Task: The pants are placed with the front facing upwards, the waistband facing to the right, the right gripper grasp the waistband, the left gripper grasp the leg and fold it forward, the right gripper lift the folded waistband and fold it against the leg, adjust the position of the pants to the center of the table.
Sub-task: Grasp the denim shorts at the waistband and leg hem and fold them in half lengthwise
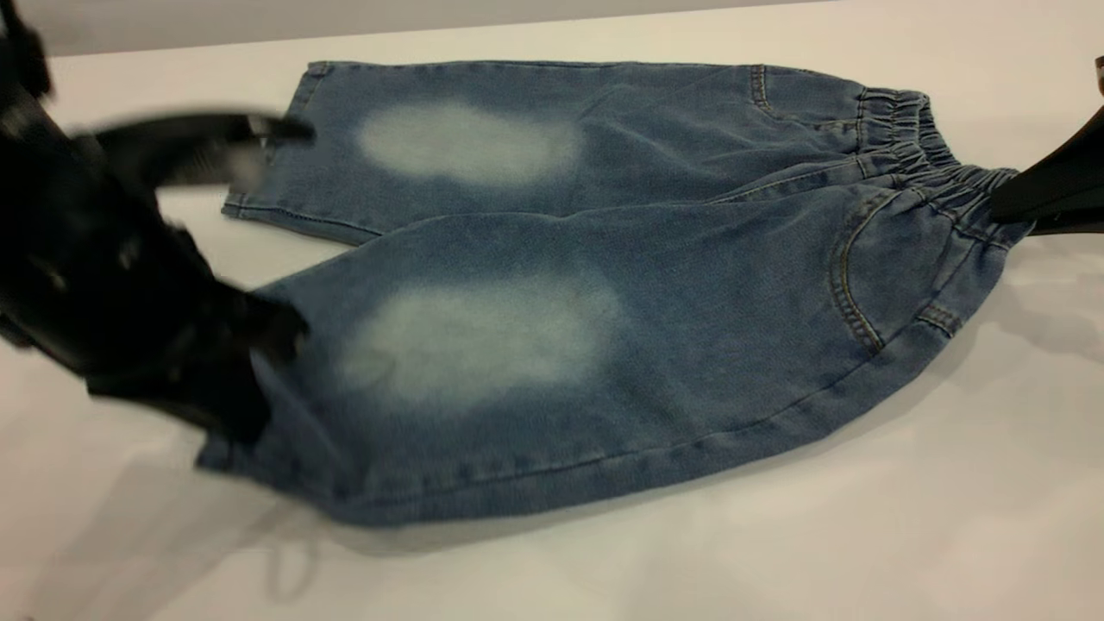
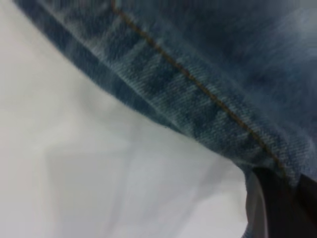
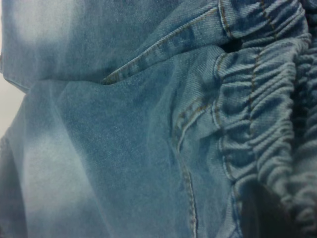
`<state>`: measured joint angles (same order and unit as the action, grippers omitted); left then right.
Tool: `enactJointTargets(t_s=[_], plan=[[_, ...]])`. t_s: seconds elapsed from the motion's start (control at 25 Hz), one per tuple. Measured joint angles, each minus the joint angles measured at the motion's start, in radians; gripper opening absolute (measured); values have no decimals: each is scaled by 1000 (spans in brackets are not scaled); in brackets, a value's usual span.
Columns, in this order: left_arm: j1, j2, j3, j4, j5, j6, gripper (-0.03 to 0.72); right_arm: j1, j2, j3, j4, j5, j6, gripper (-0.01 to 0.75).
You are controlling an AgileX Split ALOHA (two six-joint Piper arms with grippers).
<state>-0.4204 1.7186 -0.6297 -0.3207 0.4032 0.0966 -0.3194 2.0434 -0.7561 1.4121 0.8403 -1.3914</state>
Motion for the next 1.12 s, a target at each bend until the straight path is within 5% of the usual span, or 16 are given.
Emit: enactJointTargets(t_s=[1.12], plan=[[0, -125, -192, 34, -257, 18, 40, 0, 1, -266, 39, 171, 73, 32]])
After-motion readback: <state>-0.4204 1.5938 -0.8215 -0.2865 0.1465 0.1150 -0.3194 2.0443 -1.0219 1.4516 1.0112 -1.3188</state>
